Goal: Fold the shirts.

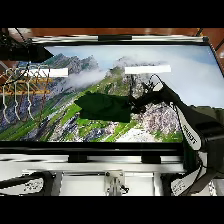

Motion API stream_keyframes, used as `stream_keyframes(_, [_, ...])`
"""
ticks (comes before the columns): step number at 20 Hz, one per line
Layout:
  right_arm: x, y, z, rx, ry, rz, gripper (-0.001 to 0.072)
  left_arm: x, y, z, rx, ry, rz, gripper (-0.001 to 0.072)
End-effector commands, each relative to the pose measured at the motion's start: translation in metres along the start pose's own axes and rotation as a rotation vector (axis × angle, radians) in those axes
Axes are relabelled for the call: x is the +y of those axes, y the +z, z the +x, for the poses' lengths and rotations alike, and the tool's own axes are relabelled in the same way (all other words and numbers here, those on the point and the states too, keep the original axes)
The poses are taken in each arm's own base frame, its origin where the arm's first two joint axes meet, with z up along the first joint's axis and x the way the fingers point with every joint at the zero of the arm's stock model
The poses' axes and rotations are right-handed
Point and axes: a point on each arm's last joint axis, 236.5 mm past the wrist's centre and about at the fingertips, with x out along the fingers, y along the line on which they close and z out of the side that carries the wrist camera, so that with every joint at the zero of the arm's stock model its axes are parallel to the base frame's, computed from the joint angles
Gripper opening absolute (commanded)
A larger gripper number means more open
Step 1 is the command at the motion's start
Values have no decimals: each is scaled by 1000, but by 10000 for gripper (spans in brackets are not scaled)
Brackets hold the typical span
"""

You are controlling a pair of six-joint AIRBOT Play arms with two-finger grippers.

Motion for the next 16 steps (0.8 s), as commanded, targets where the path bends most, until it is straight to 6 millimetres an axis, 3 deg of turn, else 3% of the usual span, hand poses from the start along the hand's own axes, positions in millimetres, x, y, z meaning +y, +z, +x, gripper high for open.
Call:
stream_keyframes(1, [32, 5, 4, -9, 130, -46, 67, 1, -1, 2, 2, 1, -3, 33])
stream_keyframes(3, [68, 15, -33, -54, 186, -189, 70, 2, -1, 4, 6, 0, -4, 32])
stream_keyframes(4, [88, 23, -62, -90, 216, -218, 70, 2, -2, 4, 6, 0, -5, 33])
stream_keyframes(6, [131, 33, -142, -180, 280, -260, 69, 2, -2, 4, 6, 0, -5, 33])
stream_keyframes(8, [155, 32, -224, -266, 300, -273, 69, 2, -2, 5, 6, 0, -5, 33])
stream_keyframes(10, [148, 27, -299, -380, 215, -240, 69, 2, -2, 5, 7, 0, -5, 33])
stream_keyframes(12, [125, 18, -365, -501, 133, -176, 69, 2, -2, 5, 7, 0, -5, 33])
stream_keyframes(16, [74, 0, -447, -668, 87, -74, 69, 2, -2, 5, 8, 0, -5, 33])
